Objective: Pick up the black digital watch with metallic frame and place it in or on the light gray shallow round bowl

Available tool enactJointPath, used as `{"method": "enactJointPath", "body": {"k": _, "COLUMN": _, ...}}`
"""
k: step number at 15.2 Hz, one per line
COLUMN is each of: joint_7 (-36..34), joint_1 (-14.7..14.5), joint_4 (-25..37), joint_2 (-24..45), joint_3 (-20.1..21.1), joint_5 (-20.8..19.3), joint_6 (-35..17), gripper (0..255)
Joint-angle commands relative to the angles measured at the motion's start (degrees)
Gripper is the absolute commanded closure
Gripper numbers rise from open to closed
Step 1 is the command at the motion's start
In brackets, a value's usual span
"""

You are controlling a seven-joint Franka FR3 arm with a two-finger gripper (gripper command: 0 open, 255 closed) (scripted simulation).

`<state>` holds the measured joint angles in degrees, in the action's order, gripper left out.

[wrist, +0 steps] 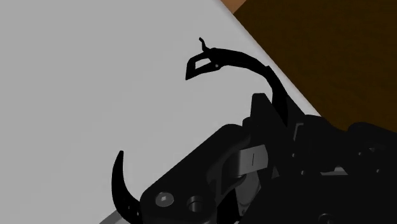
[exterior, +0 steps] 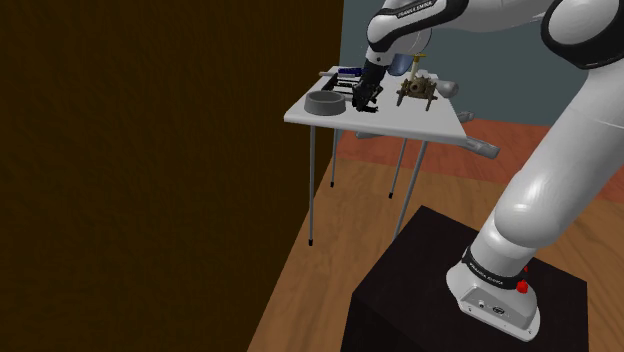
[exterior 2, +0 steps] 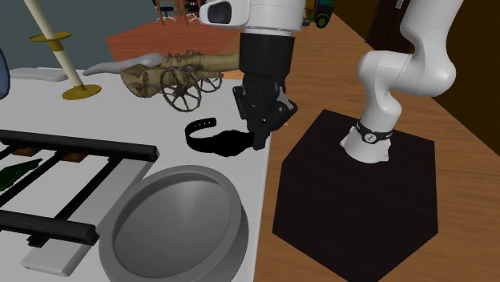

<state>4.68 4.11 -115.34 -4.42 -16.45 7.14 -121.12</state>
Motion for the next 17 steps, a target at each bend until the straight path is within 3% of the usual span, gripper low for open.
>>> {"method": "enactJointPath", "body": {"k": 1, "joint_7": -0.16, "joint_1": 0.07, "joint_4": 1.39, "joint_2": -0.34, "joint_3": -0.05, "joint_5": -0.22, "joint_6": 1.74, "gripper": 255}}
{"method": "enactJointPath", "body": {"k": 15, "joint_7": -1.56, "joint_1": 0.09, "joint_4": 11.42, "joint_2": -0.82, "joint_3": 0.00, "joint_5": -0.91, "joint_6": 12.15, "gripper": 255}}
{"method": "enactJointPath", "body": {"k": 17, "joint_7": -2.46, "joint_1": -0.50, "joint_4": 15.53, "joint_2": 3.09, "joint_3": 0.47, "joint_5": 0.05, "joint_6": 12.40, "gripper": 255}}
